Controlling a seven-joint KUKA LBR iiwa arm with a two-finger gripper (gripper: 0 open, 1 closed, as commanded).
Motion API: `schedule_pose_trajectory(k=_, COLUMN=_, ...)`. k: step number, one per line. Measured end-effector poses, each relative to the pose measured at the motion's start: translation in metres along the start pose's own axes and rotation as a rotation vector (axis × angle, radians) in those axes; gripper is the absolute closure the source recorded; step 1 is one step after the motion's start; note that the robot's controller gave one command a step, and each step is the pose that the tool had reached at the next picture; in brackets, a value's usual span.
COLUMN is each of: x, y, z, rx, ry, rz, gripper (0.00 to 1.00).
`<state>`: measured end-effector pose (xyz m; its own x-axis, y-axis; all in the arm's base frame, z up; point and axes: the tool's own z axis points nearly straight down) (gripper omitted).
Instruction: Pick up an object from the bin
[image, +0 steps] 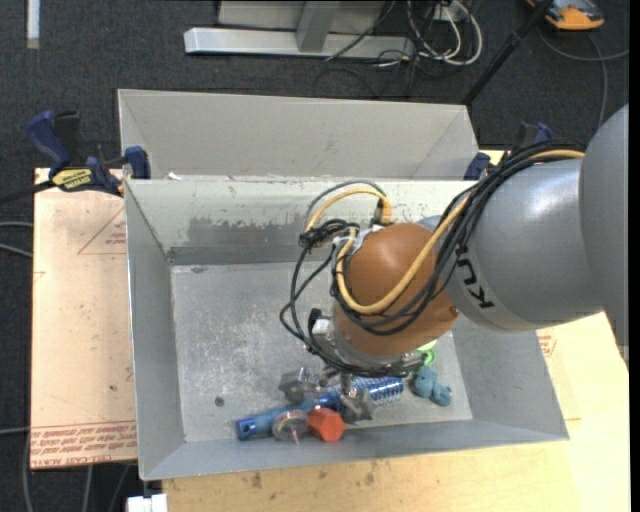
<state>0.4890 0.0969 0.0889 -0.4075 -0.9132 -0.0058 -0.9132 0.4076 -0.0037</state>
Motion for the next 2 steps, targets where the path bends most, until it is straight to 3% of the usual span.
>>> schedule_pose_trajectory(k=1, x=-0.030, y=-0.040, z=0.017, rx=-0.003, ry=0.004, rz=0.131, gripper=1.00)
schedule_pose_trajectory(k=2, x=-0.021, y=-0.075, z=-0.143, rx=0.005, ry=-0.002, rz=0.224, gripper=1.00)
